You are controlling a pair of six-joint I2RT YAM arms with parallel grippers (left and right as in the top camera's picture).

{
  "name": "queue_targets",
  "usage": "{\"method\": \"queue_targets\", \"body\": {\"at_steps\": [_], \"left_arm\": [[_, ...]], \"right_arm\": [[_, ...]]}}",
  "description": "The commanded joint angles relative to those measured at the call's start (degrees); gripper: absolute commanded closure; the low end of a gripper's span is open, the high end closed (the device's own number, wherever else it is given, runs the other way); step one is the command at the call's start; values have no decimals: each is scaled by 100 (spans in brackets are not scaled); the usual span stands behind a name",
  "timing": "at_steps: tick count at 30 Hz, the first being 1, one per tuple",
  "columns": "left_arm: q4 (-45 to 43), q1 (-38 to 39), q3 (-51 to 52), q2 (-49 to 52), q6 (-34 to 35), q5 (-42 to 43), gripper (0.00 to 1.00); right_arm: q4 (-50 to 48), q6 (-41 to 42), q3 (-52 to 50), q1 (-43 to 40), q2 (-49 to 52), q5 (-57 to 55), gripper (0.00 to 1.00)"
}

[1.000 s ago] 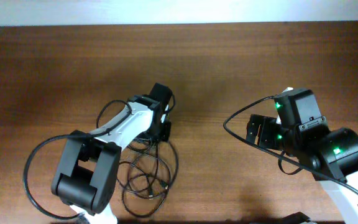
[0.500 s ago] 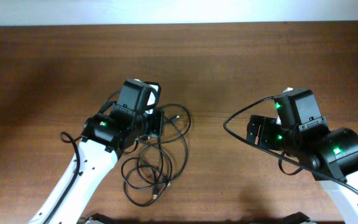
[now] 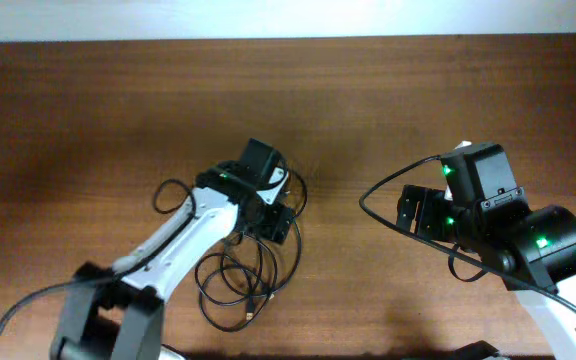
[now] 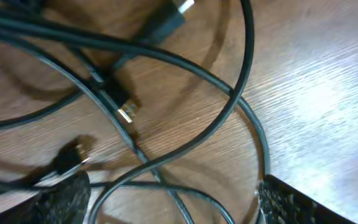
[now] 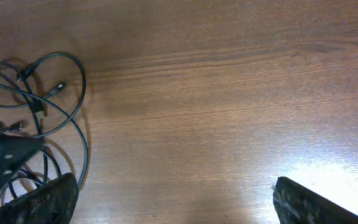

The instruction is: Untangle cables

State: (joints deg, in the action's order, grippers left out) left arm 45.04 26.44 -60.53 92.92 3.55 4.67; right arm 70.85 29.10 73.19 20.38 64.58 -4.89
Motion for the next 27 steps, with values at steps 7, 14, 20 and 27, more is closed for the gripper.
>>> {"method": "queue_targets", "body": {"at_steps": [7, 14, 20, 27], "left_arm": [[-306, 179, 50, 1113, -229, 94, 86], [756, 179, -1683, 439, -149, 503, 100], [197, 179, -3307, -1386, -142, 804, 100], [-1753, 179, -3351, -2782, 11, -181, 100]], "right_arm": [[31, -33, 22, -20, -7, 15, 1], [39, -144, 17, -20, -7, 11, 1], [96, -487, 9, -15, 378, 267, 1], [140, -490, 9, -15, 702, 275, 1]]}}
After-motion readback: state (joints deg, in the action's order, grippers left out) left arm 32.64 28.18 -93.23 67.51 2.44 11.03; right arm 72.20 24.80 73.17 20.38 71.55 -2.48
